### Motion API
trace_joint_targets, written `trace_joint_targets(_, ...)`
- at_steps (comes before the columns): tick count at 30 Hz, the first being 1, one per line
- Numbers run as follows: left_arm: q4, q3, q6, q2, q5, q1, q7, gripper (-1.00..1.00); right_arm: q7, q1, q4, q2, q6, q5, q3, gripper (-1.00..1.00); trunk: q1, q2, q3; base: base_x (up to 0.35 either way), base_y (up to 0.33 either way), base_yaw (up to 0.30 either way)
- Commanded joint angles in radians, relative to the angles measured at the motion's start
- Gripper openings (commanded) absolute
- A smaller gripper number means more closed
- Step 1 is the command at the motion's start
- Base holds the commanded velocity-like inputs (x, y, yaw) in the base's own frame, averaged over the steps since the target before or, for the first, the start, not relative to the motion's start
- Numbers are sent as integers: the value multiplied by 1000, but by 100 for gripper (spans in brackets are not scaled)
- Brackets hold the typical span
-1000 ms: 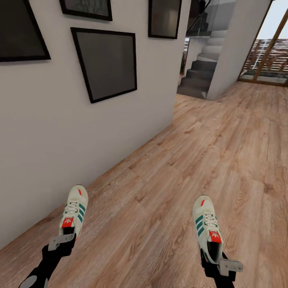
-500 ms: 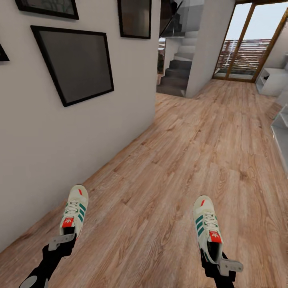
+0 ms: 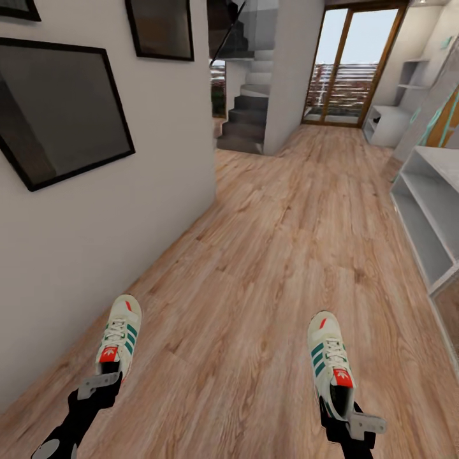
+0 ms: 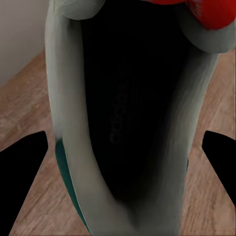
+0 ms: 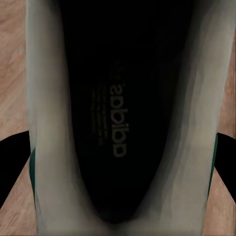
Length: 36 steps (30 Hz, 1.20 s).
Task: Pick up the two gym shoes and the two sandals from the corridor floor and place them onto the hallstand (shoe rack) in the corridor, making sure they are on the rack and not on the floor. Arrange them so the two gym shoes are next to each other and the two sandals are next to each other.
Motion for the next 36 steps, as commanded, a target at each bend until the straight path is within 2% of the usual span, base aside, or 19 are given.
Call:
trace_joint_targets(1,-1,5,-6,-1,-10,-1,-7,-100,2,-1,0,1,-3,9,-5,-100,0,0,-1,335,0,-297)
trace_joint_targets(23,-1,5,-6,-1,-9,-1,-7,-100,2,-1,1,3,-3,11,-4,-100,0,0,-1,338,0,-297)
trace_joint_targets(29,-1,5,-6,-1,-10,-1,-6,-100,3,-1,34,6,-3,12,-4,-100,0,0,-1,338,0,-296)
trace_joint_targets(36,-1,5,-6,-1,-9,-1,-7,-100,7,-1,42,4,-1,15,-1,-100,0,0,-1,338,0,-130)
